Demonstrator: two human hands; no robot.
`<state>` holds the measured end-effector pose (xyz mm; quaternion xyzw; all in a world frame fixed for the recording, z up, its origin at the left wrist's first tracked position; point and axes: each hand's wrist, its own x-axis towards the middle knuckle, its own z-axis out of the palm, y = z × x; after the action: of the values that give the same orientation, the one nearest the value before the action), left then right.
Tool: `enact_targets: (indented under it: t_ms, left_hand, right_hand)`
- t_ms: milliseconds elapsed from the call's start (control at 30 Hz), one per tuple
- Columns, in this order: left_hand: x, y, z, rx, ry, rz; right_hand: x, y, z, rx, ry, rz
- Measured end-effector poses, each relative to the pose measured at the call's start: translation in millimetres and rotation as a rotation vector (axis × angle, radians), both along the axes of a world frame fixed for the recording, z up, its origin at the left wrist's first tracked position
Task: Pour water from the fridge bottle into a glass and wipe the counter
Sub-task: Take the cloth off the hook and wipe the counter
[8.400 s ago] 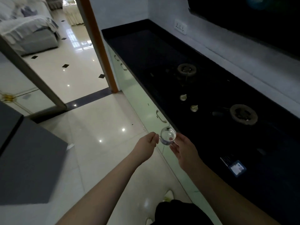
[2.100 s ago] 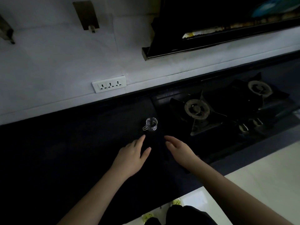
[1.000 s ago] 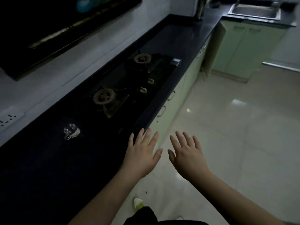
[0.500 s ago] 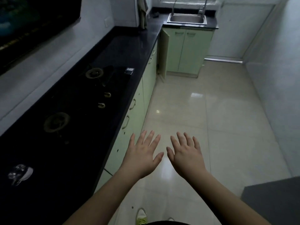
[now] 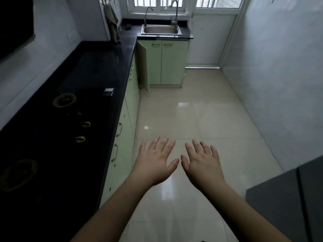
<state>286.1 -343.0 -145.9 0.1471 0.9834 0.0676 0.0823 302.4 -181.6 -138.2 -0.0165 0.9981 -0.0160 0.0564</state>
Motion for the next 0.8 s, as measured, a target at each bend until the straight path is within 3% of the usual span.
enact_targets:
  t_ms: [433,800]
  left_hand:
    - [-96,67,25,0.017,0.061,-0.023]
    - [-199,140,61,-0.048,0.103,0.024]
  right_hand:
    - [-85,62,12,-0.023,0.162,-0.096]
    - [-201,129,51,-0.104,0.186,0.0]
